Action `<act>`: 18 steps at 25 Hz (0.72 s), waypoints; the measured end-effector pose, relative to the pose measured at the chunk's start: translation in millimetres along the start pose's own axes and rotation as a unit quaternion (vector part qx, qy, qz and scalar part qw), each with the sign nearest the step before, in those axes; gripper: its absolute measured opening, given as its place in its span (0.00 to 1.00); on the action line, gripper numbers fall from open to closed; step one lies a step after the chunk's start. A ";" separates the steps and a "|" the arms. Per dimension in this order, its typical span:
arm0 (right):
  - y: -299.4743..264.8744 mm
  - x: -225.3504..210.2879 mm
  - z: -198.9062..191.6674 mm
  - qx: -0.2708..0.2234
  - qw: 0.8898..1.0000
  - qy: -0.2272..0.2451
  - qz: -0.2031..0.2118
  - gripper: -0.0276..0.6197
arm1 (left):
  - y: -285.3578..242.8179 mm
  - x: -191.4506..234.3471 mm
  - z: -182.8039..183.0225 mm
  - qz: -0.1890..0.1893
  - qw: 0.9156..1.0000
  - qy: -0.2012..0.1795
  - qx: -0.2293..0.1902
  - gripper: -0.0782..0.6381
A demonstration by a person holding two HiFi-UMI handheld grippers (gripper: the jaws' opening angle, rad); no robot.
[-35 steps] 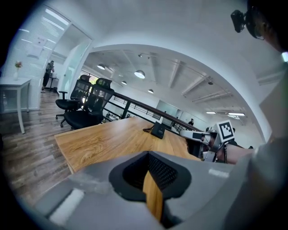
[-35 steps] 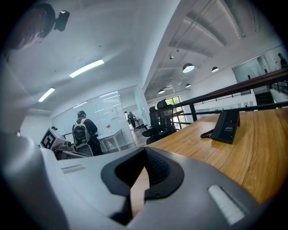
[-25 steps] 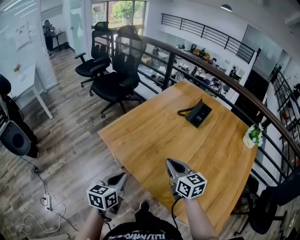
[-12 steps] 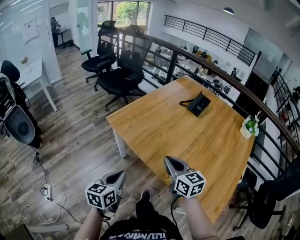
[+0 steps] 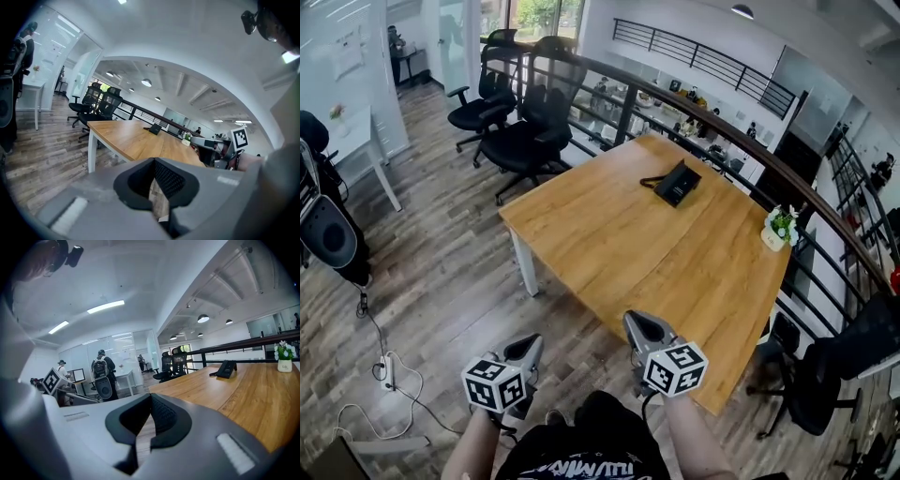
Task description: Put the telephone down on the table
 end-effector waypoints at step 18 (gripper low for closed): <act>76.4 -31.6 -6.2 0.005 1.000 -0.007 0.019 0.04 | -2.2 -102.5 -28.2 0.017 1.000 -0.008 0.001 0.11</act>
Point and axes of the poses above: the fingertips, and each gripper's own axes: y backward along the fingers, x to its left, z out of its top, the point moved 6 cm from there along y, backward along the fingers, and after that the axes turned 14 degrees about z, right-handed, at the moved point
